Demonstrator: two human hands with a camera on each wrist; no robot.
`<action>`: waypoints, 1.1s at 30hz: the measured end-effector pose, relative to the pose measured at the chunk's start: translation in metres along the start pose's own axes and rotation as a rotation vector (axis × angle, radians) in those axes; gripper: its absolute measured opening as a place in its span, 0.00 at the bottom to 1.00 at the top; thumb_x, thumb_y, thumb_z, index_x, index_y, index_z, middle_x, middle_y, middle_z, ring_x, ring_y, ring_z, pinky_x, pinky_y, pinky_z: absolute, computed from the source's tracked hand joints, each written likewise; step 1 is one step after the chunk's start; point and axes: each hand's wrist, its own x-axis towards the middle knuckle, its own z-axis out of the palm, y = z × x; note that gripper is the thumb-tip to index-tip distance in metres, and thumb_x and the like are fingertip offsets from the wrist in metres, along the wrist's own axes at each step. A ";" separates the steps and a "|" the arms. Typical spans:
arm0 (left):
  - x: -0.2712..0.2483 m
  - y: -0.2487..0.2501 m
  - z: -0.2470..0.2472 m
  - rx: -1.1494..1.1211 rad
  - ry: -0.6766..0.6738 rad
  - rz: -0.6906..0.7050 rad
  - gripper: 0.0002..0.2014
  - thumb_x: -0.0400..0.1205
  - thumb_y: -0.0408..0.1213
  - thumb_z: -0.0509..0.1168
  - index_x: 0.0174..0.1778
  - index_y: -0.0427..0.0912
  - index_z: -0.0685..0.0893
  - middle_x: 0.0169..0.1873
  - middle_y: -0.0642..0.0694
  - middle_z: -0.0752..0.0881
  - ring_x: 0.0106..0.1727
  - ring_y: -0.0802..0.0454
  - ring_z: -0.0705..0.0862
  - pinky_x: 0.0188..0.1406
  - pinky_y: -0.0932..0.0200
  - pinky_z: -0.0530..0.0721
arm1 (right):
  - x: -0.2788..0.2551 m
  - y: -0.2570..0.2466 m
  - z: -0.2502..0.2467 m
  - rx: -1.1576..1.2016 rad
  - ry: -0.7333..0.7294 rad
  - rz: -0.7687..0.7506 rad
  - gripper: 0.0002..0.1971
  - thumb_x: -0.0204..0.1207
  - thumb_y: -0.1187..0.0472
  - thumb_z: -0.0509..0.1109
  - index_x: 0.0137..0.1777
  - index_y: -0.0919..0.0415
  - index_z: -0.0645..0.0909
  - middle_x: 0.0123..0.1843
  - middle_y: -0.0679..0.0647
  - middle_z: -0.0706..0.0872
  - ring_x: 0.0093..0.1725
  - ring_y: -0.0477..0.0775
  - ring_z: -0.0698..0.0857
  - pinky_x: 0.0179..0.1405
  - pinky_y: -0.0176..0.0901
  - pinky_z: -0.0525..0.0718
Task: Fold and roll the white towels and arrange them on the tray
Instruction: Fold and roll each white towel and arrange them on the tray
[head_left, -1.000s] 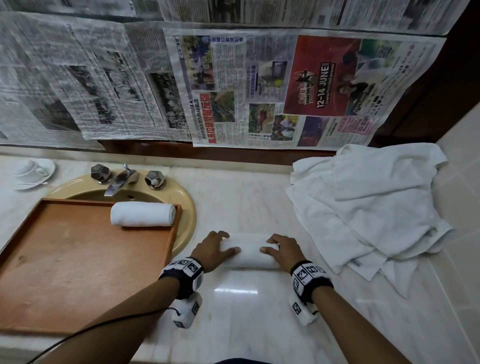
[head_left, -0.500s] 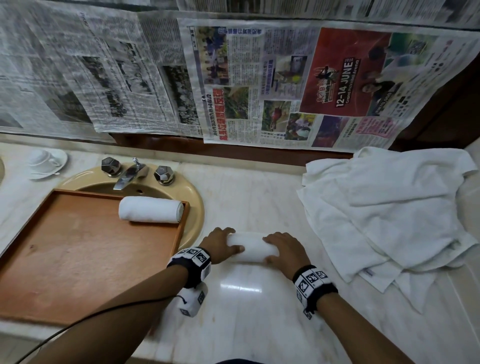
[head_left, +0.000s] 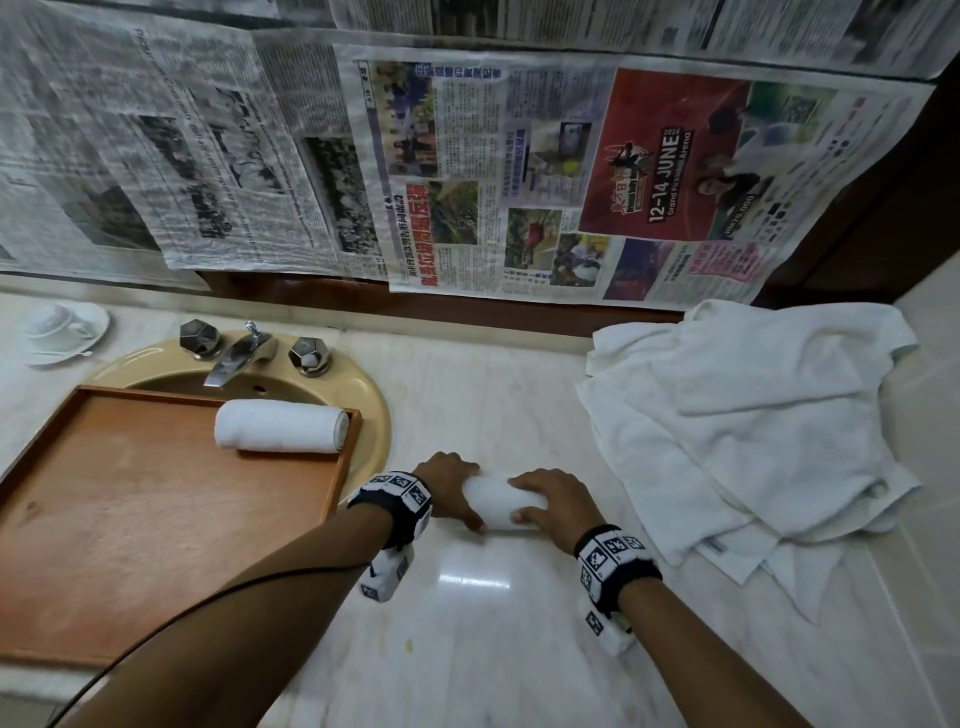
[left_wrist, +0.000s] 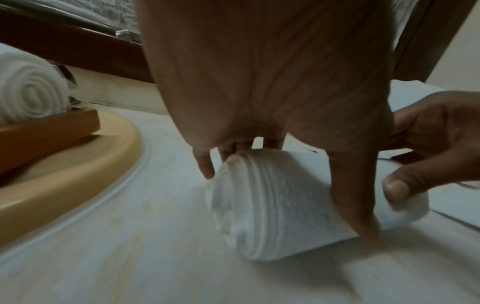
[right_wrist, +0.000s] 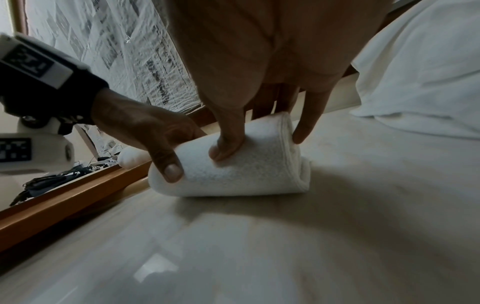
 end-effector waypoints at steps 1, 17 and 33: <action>0.001 0.004 -0.001 0.021 -0.024 -0.005 0.40 0.60 0.60 0.83 0.67 0.50 0.81 0.59 0.44 0.79 0.63 0.43 0.80 0.58 0.52 0.82 | -0.001 0.002 0.002 0.001 0.006 -0.001 0.25 0.65 0.50 0.81 0.64 0.45 0.85 0.59 0.41 0.86 0.60 0.44 0.79 0.64 0.40 0.76; -0.002 0.010 0.009 -0.065 -0.032 0.021 0.49 0.58 0.54 0.85 0.74 0.56 0.69 0.65 0.53 0.79 0.66 0.49 0.79 0.66 0.47 0.76 | -0.007 0.016 0.010 0.055 0.052 -0.071 0.24 0.60 0.49 0.82 0.59 0.40 0.86 0.55 0.36 0.84 0.57 0.36 0.78 0.60 0.35 0.77; -0.027 0.016 0.018 0.064 0.076 0.128 0.48 0.62 0.58 0.77 0.79 0.70 0.63 0.68 0.61 0.80 0.68 0.52 0.79 0.68 0.43 0.72 | -0.028 0.010 0.010 0.174 0.129 -0.035 0.28 0.58 0.61 0.87 0.62 0.53 0.88 0.64 0.44 0.85 0.64 0.36 0.80 0.69 0.25 0.72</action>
